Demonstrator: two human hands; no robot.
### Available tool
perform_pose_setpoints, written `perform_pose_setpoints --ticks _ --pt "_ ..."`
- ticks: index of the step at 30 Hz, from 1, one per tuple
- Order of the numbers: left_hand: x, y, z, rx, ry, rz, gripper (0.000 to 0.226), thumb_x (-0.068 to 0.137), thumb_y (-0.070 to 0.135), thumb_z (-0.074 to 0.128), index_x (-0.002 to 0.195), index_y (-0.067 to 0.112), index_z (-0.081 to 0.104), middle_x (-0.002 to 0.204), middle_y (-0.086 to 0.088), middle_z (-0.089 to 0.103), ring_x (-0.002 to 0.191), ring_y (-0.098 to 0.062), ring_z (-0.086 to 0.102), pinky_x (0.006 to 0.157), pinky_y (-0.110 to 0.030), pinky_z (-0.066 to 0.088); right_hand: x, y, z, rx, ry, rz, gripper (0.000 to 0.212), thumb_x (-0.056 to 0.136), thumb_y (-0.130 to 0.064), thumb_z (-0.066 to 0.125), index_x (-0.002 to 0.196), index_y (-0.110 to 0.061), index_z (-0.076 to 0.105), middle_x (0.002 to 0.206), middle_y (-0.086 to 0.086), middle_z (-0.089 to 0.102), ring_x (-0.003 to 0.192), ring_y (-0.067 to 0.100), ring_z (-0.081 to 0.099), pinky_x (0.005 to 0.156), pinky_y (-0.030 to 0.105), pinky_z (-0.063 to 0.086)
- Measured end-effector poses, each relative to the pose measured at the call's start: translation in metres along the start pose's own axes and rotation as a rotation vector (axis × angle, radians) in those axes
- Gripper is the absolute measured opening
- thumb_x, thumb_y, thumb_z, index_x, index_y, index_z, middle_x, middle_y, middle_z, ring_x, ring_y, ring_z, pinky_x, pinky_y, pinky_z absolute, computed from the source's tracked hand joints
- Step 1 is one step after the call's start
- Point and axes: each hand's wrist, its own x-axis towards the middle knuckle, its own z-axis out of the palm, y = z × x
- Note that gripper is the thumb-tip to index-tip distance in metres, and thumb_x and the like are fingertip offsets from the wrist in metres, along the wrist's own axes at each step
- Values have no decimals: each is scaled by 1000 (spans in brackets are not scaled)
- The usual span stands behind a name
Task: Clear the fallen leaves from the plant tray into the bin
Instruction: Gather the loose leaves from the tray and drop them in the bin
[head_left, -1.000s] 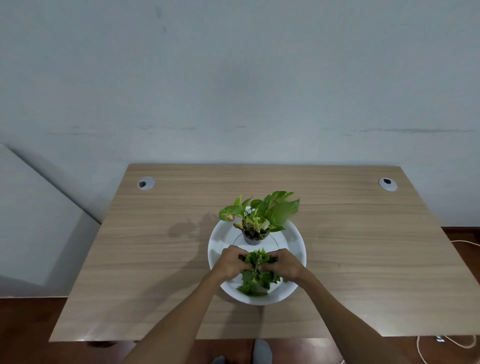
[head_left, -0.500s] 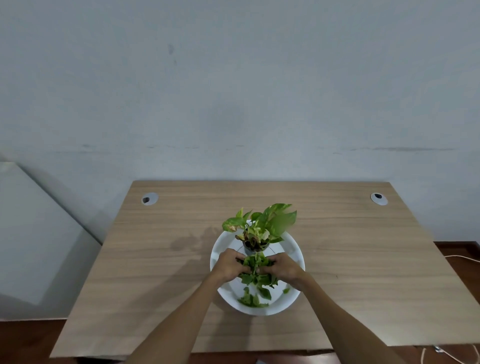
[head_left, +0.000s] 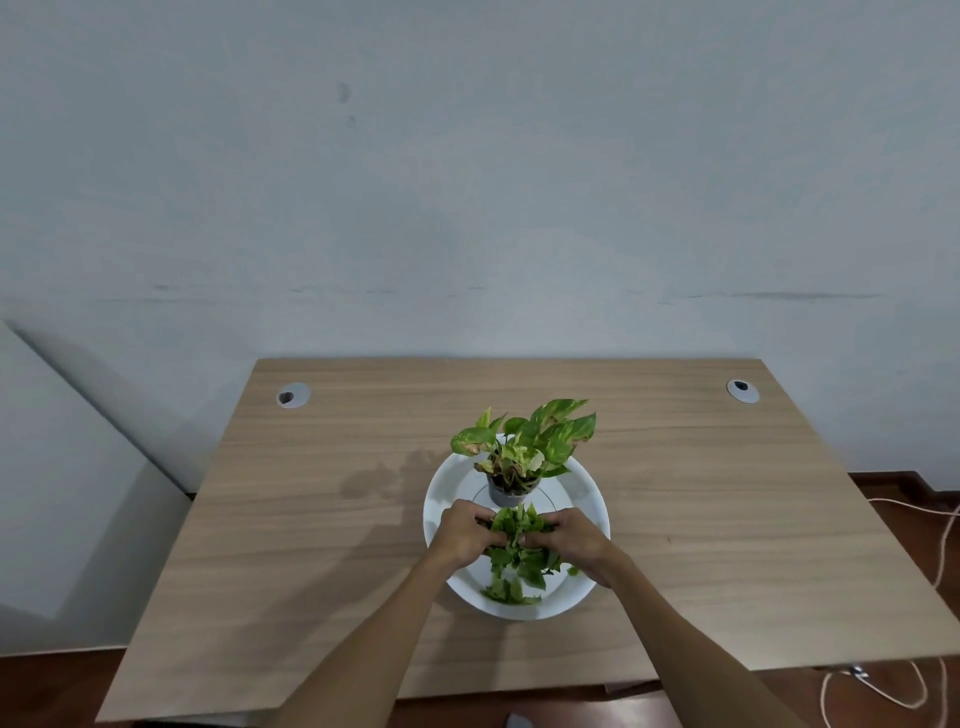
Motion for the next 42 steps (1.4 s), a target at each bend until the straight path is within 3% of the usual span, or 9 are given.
perform_pose_setpoints --ticks 12,16,19,22,24,28,31,36,42 --pt "0 6 -2 25 20 30 14 70 8 81 83 11 79 80 -15 76 73 -21 71 75 -36 61 2 -2 -1 22 37 -1 17 79 -10 80 92 -1 78 92 17 77 89 30 74 85 37 61" --pt "-3 8 2 28 28 6 8 70 9 81 75 15 78 65 -1 72 64 -12 68 65 -26 59 4 2 -3 39 15 -2 14 79 -11 80 91 -4 79 91 14 78 90 31 74 82 33 61" --pt "-3 5 3 48 52 -10 17 70 9 81 60 22 73 54 10 65 57 -5 62 57 -16 51 7 5 -1 20 2 -10 11 79 -12 80 88 -7 80 87 11 79 83 25 75 76 29 61" --pt "-5 0 4 73 81 3 4 70 12 81 72 13 78 58 7 67 57 -4 61 60 -19 54 8 6 2 -17 -6 -20 4 80 -13 79 83 -10 80 77 5 76 64 13 68 60 22 53" --pt "-10 -3 7 79 106 7 5 69 13 81 73 11 78 58 9 66 55 -1 60 63 -23 54 7 8 3 -28 -30 -31 3 80 -12 78 78 -14 80 72 1 75 60 9 66 57 19 51" --pt "-15 -5 5 90 131 1 11 70 13 80 64 7 73 59 0 66 56 -7 59 61 -25 50 6 5 6 -14 -50 -52 5 81 -13 78 84 -10 80 79 8 77 66 13 67 61 21 52" --pt "-16 -1 -2 80 151 -3 24 69 11 80 52 22 67 50 11 60 46 4 53 52 -17 42 8 0 9 4 -61 -73 11 81 -13 77 90 -7 80 84 12 77 71 16 68 65 24 54" --pt "-27 -5 -21 52 196 -23 4 70 8 80 72 8 77 51 14 63 44 9 54 49 -12 44 15 -10 26 12 -102 -95 13 81 -13 78 91 -5 79 92 19 77 82 27 72 82 40 58" --pt "-43 -16 -57 19 268 -55 23 71 9 80 93 15 80 78 1 75 62 1 63 56 -9 48 25 -37 61 -38 -178 -117 14 84 -14 75 95 -5 78 96 19 77 92 33 72 85 44 56"
